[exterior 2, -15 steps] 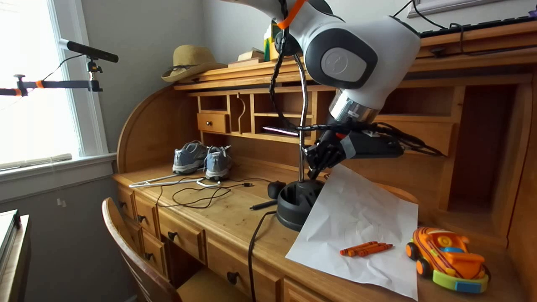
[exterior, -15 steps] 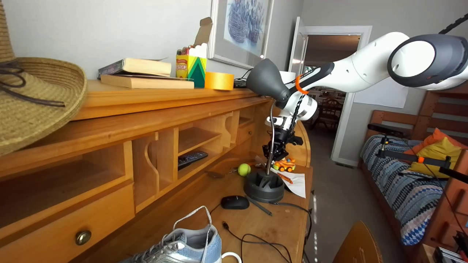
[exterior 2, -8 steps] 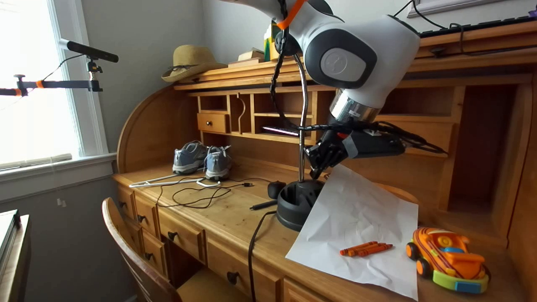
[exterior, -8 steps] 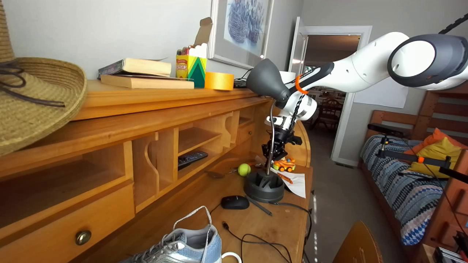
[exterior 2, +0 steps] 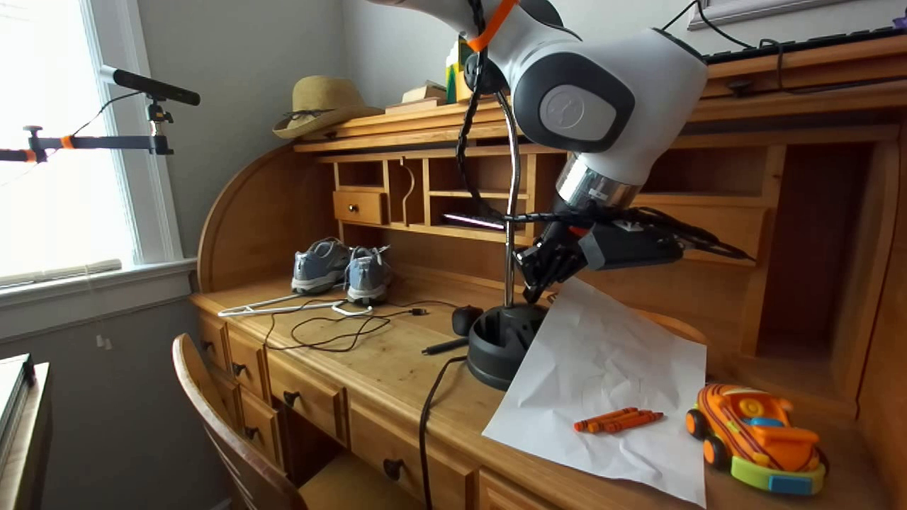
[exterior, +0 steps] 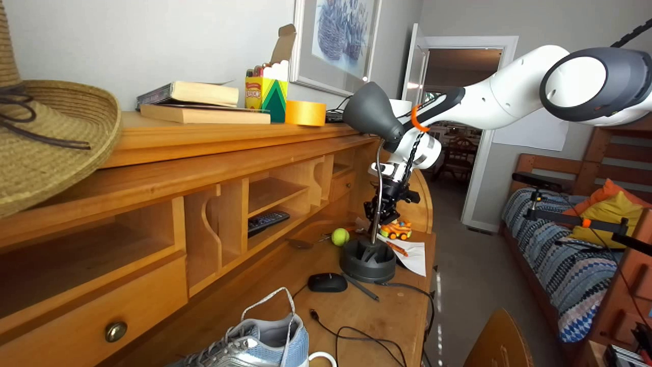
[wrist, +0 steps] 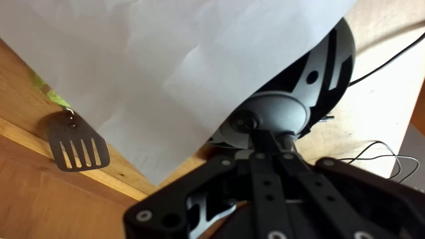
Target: Press a button on the lamp stand
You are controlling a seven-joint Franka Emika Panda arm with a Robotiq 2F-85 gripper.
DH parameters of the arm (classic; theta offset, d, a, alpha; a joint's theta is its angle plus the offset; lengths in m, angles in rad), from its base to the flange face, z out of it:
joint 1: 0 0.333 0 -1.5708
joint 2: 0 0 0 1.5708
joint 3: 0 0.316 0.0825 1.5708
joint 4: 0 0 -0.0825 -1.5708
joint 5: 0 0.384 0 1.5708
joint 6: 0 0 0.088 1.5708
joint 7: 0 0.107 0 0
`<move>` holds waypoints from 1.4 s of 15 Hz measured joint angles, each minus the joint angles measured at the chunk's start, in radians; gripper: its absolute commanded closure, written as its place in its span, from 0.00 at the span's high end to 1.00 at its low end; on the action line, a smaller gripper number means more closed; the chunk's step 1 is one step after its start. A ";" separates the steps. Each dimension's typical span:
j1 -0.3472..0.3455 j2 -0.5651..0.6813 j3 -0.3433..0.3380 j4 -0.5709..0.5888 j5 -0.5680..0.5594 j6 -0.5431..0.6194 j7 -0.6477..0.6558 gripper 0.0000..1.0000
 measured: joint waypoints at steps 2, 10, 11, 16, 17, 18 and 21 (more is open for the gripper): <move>0.000 0.000 0.000 -0.001 0.000 0.002 -0.001 0.00; 0.000 0.004 0.000 -0.001 0.000 0.002 -0.007 0.00; 0.000 0.004 0.000 -0.001 0.000 0.000 -0.010 0.00; 0.000 0.009 0.003 0.001 0.000 -0.030 -0.030 0.00; 0.000 0.011 0.005 0.001 0.000 -0.040 -0.033 0.00; 0.000 0.011 0.005 0.002 -0.001 -0.044 -0.035 0.00; 0.005 0.010 0.002 0.003 -0.006 -0.043 -0.035 0.00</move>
